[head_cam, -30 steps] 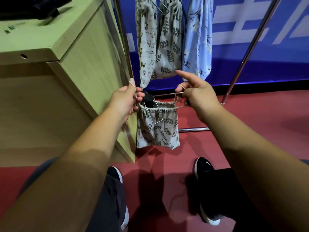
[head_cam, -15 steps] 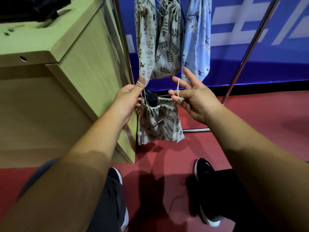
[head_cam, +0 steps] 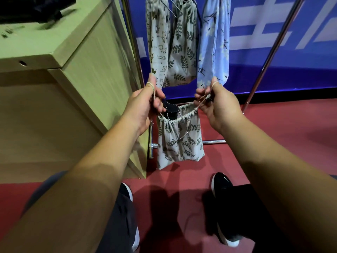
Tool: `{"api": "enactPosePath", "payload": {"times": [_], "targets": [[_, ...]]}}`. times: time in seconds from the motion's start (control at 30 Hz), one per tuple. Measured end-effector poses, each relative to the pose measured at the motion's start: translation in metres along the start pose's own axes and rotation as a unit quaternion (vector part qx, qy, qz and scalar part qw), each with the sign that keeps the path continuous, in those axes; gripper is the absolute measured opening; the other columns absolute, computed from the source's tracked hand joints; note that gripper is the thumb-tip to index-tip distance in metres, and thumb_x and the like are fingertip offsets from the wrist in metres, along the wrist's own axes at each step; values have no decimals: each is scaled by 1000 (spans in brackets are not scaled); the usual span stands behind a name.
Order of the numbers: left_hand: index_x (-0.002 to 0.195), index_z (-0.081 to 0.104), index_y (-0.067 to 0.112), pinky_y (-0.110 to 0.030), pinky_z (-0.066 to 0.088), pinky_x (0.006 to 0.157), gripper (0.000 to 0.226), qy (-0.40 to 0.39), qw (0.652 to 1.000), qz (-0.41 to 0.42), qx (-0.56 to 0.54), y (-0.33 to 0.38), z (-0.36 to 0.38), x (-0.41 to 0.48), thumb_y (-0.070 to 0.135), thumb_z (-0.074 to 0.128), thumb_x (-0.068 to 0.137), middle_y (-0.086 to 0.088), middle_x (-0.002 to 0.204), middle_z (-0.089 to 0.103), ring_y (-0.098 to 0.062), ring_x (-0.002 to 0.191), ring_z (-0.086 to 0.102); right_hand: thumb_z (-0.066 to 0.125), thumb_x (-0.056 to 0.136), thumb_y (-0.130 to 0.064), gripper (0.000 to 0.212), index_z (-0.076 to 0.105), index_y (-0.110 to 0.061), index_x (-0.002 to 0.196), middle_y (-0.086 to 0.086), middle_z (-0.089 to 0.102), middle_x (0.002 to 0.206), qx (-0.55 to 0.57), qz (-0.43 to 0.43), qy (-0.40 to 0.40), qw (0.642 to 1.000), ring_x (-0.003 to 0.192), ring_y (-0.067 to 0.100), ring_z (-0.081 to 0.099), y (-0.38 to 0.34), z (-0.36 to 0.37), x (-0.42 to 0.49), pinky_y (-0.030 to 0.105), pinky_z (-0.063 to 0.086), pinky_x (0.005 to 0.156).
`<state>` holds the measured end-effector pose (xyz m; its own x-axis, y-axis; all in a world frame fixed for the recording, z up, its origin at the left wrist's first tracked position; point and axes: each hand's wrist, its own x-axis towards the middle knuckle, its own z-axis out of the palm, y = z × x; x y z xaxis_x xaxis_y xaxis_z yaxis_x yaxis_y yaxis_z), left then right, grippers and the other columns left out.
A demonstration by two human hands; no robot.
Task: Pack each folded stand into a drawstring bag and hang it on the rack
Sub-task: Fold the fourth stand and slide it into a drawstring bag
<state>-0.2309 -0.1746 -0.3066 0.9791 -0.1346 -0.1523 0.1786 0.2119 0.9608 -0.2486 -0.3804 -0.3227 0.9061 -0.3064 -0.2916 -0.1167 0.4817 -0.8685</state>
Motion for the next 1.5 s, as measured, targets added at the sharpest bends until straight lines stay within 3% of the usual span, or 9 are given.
{"api": "enactPosePath", "payload": {"times": [0.2,0.37,0.53,0.63,0.8,0.9,0.97,1.1,1.5], "targets": [[64,65,19,-35,50,64,54,-2,997,1,82,0,-8,2,61,65,98,3,46,34,-15,42,31,52,109,-53,48,49,-25,71,-6,48,59,3,45,33,998,53,14,48,0,-6,-1,27,43,57],[59,64,19,-27,43,54,52,101,986,58,117,6,-17,6,56,73,94,0,50,35,-15,43,31,52,107,-42,40,45,-27,72,-9,33,54,-13,78,96,992,43,12,32,5,-17,5,26,34,56],[62,70,20,-30,46,67,53,171,951,110,231,6,-31,7,67,75,86,-6,58,46,-19,55,44,57,106,-39,37,51,-21,75,-7,39,46,23,92,175,980,38,12,35,10,-28,9,33,55,61],[62,70,20,-30,47,67,53,133,979,83,132,6,-30,8,67,76,85,-3,56,48,-18,54,46,58,108,-41,40,53,-18,76,-5,36,52,65,84,136,985,45,12,33,7,-24,6,44,66,67],[63,62,12,-40,55,91,76,-26,999,-19,9,1,-14,8,82,52,90,-4,47,47,-27,61,62,40,104,-74,70,59,-17,68,-1,43,57,-33,112,-42,992,50,18,47,3,1,-11,33,56,67],[56,51,10,-33,48,61,84,-78,995,-46,32,-1,-7,5,92,55,74,-3,43,28,-22,43,35,32,98,-85,83,55,-16,57,3,38,57,-23,126,-88,988,50,21,44,3,3,-14,36,51,70],[53,47,11,-27,31,52,86,-75,992,-33,97,-3,-7,4,95,62,67,-2,43,24,-20,42,26,33,95,-88,83,43,-17,53,1,26,57,-17,134,-82,987,50,20,24,3,0,-12,31,37,58],[53,49,8,-25,28,51,84,-34,978,27,205,-5,-11,4,86,54,84,-6,48,25,-20,39,29,47,89,-90,75,21,-25,62,-1,13,64,-54,133,-31,989,55,20,7,6,-6,-15,29,12,49],[56,49,-6,-27,35,52,101,-24,928,81,364,-4,-25,6,92,55,79,-17,52,36,-26,45,36,69,82,-80,67,31,-28,61,-4,30,57,-152,27,26,988,51,18,20,3,-6,-23,32,17,52]]}}
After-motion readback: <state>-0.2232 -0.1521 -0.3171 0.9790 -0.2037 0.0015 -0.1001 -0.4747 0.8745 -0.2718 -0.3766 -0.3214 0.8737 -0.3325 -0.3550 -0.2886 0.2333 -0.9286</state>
